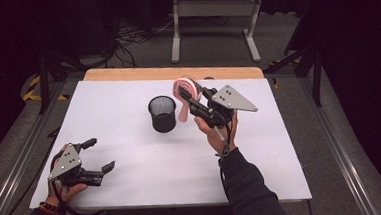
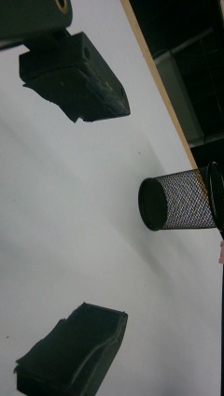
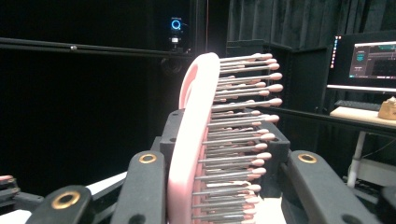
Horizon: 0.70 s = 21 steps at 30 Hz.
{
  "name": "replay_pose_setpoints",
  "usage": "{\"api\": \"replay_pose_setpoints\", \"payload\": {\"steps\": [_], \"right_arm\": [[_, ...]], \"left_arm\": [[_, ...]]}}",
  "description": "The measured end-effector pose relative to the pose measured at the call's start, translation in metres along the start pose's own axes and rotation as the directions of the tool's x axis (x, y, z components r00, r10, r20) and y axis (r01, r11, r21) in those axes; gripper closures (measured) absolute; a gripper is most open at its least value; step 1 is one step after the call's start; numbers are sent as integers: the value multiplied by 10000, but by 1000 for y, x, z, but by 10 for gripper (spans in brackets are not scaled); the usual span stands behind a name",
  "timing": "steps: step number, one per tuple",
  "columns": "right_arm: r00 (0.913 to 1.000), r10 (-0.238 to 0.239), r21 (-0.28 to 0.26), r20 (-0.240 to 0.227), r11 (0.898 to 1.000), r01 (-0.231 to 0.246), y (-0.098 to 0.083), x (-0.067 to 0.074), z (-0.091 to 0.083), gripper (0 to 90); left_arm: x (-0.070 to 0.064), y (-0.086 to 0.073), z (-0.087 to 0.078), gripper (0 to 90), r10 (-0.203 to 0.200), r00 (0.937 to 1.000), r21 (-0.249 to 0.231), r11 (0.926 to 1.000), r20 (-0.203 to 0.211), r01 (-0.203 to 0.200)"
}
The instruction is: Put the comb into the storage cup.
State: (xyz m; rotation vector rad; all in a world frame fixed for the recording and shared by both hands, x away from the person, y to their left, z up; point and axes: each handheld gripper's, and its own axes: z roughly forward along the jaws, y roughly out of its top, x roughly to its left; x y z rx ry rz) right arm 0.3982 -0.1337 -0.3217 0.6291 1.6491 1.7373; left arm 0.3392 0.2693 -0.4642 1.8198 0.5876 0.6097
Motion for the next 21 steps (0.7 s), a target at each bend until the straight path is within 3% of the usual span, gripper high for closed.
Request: {"api": "replay_pose_setpoints", "payload": {"steps": [2, 8, 21], "right_arm": [[10000, 36, -66, -34, 10000, -36, 4, -1, 5, 631], [10000, -44, -120, -9, 9999, 44, 9, -1, 16, 631], [9998, -215, -154, -31, 9997, 215, 14, -1, 33, 632]], "left_arm": [[0, -1, -1, 53, -215, 9997, -91, 9997, 91, 216], [-3, -2, -3, 53, -24, 10000, 34, 10000, 16, 24], [-1, -3, -6, 50, -128, 9998, 54, 9999, -148, 128]]}}
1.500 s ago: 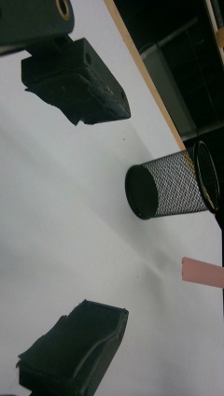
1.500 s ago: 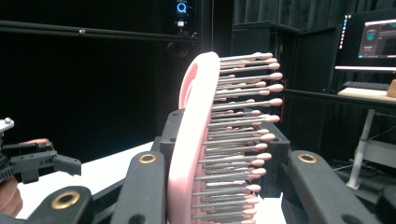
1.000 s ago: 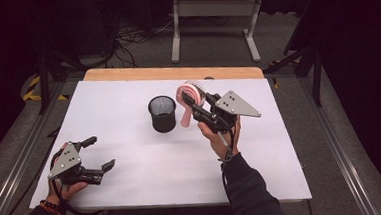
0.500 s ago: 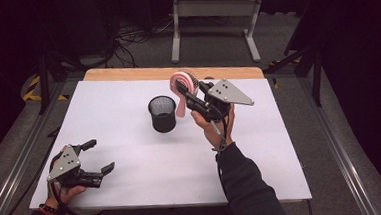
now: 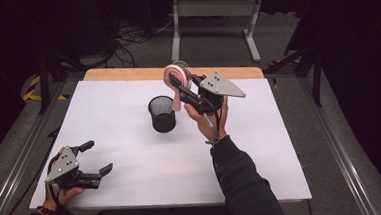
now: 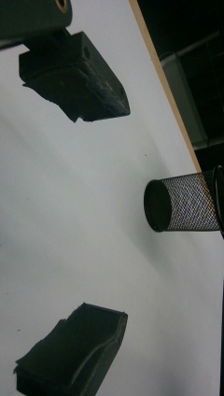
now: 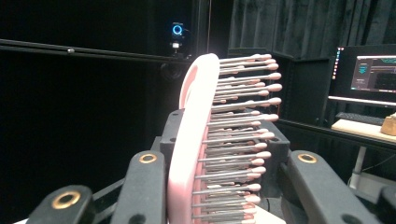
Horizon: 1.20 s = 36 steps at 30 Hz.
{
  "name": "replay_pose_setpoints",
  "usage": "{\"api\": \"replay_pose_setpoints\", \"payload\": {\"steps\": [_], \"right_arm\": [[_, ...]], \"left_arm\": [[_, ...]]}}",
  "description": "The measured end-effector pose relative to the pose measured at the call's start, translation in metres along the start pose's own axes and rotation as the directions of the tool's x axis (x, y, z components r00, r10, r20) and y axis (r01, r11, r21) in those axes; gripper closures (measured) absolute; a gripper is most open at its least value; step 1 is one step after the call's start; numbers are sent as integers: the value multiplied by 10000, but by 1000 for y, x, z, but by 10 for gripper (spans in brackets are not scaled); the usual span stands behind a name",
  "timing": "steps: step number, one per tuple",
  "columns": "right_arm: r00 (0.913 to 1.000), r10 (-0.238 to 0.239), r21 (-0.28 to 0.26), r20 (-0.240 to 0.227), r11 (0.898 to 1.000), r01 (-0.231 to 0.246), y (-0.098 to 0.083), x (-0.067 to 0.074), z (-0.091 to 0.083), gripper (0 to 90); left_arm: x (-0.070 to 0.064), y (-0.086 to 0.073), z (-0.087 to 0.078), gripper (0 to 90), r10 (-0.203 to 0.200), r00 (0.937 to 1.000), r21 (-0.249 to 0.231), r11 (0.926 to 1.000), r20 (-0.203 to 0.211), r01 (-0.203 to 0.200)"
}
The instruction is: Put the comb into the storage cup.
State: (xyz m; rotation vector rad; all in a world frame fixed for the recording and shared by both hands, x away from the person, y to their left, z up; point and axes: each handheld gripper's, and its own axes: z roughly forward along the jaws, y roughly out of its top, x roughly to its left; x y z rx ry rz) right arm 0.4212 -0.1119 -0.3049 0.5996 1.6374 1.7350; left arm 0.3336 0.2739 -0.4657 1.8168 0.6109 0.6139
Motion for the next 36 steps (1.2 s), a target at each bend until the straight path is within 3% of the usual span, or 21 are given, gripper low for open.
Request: {"api": "replay_pose_setpoints", "payload": {"steps": [17, 36], "right_arm": [[9994, 303, -157, 147, 9994, -300, 6, 0, 16, 632], [9994, 212, 424, 264, 9989, -223, -8, 5, 44, 632]], "left_arm": [[-6, 0, 6, 40, 349, 9991, 244, 9991, 232, -354], [-12, -1, 11, 47, 617, 9974, 331, 9975, 374, -629]]}}
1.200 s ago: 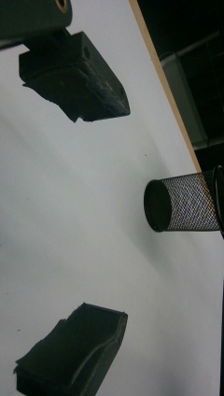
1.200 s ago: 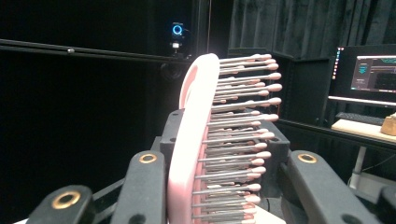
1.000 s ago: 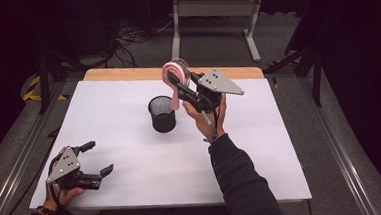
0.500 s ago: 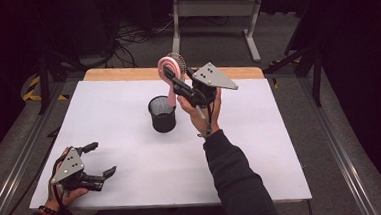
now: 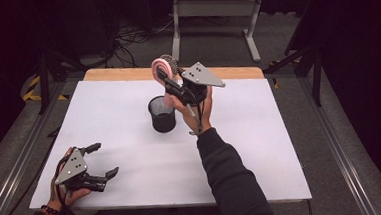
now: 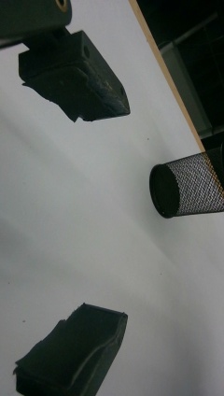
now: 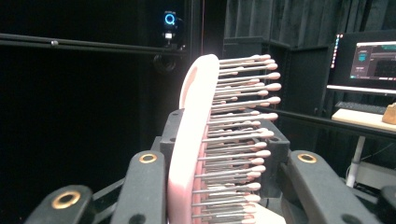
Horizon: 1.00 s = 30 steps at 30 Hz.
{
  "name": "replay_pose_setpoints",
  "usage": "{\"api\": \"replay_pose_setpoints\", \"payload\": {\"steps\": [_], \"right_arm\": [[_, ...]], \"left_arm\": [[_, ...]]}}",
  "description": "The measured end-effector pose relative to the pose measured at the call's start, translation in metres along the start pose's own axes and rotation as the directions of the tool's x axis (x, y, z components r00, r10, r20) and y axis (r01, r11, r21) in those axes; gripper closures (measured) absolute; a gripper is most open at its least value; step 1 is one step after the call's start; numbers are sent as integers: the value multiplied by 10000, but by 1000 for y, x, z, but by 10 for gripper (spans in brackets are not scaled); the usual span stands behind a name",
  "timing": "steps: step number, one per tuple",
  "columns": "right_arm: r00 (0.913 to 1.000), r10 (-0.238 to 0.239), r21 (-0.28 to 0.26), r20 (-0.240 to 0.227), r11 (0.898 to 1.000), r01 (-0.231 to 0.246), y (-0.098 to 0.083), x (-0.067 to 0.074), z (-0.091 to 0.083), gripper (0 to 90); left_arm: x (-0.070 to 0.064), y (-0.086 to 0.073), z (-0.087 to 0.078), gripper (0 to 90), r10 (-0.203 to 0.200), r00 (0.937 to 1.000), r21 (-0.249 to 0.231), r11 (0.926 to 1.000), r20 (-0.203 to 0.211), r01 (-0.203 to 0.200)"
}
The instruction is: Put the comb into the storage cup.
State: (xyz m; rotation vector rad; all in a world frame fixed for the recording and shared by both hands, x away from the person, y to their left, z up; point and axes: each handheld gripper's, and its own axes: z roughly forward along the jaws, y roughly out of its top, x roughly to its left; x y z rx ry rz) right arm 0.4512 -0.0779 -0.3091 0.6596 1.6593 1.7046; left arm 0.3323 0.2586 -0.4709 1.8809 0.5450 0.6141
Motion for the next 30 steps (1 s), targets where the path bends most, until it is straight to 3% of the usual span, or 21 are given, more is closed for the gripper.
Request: {"api": "replay_pose_setpoints", "payload": {"steps": [4, 5, 6, 7, 8, 9, 17, 30], "right_arm": [[10000, 27, 127, 1, 9999, -27, -4, 0, 4, 632], [9996, -266, 206, -12, 9994, 266, -5, -2, 4, 632], [10000, 40, 169, 18, 9998, -40, -5, 0, 6, 632], [9998, -190, 277, -35, 9994, 191, -7, -2, 6, 632], [9999, 139, 228, 4, 9996, -139, -7, 0, 7, 632], [10000, 5, 281, -31, 9996, -4, -8, 0, 7, 632], [9990, 442, 363, -68, 9984, -440, -12, 0, 8, 632], [9970, 745, 658, -201, 9952, -730, -26, -1, 11, 631]], "left_arm": [[-1, 0, -1, 48, 53, 10000, 36, 10000, -42, -52], [-1, 0, -1, 50, 146, 9999, -19, 9999, -63, -146], [-2, 1, -1, 50, 131, 9999, -44, 9999, -44, -131], [-2, 1, -1, 50, 217, 9998, 39, 9998, -44, -217], [-2, 1, 0, 50, 212, 9998, 10, 9998, -48, -212], [-2, 1, 0, 50, 208, 9998, 21, 9998, -48, -208], [-2, 1, 0, 52, 218, 9998, 46, 9998, -49, -217], [-2, 1, 1, 54, 267, 9996, 155, 9995, 4, -267]]}}
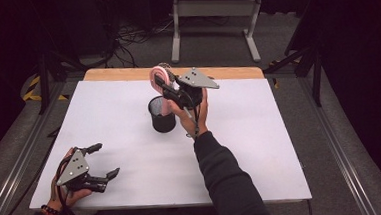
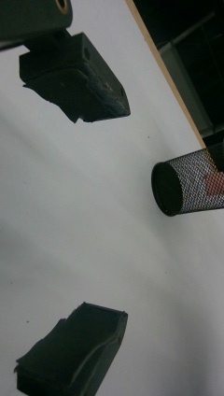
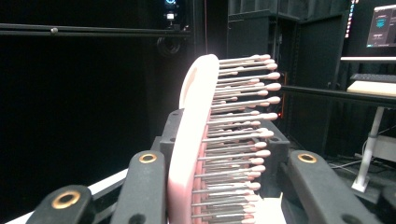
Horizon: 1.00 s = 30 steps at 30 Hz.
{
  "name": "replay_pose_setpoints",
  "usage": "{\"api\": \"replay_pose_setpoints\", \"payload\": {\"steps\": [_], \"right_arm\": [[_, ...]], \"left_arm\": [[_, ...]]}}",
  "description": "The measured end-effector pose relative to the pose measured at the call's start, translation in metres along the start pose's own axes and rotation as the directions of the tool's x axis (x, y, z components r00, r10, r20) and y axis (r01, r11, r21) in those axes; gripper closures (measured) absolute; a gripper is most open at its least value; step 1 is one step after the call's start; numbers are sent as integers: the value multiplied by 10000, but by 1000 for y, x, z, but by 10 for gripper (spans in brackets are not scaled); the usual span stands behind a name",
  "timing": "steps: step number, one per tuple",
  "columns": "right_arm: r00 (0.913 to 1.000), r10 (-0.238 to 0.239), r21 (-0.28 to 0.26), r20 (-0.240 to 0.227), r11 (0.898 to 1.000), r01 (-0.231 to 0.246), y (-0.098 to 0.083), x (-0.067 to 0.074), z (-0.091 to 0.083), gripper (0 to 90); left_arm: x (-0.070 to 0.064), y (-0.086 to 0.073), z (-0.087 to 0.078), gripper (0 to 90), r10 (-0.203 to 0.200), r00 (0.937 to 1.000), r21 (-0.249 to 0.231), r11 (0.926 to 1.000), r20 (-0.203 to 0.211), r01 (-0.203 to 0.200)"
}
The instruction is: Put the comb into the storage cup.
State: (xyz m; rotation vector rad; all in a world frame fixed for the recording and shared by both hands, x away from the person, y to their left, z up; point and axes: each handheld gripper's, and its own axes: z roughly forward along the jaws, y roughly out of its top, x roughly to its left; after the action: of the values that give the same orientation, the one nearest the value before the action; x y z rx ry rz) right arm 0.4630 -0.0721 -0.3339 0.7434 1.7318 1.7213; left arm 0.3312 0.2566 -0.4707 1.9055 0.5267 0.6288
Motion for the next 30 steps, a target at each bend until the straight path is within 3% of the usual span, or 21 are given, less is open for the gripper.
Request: {"api": "replay_pose_setpoints", "payload": {"steps": [9, 28, 30], "right_arm": [[9992, 389, 272, -17, 9989, -389, -13, -5, 4, 631], [9983, 584, 660, 75, 9961, -588, -30, -8, 8, 631], [9987, 503, 674, 110, 9964, -509, -30, -7, 9, 630]], "left_arm": [[0, 0, 0, 54, 13, 10000, 15, 10000, 36, -13], [-2, 0, 2, 58, 32, 10000, 27, 10000, 28, -32], [-1, 0, 1, 58, -111, 9999, -73, 9999, 81, 111]]}}
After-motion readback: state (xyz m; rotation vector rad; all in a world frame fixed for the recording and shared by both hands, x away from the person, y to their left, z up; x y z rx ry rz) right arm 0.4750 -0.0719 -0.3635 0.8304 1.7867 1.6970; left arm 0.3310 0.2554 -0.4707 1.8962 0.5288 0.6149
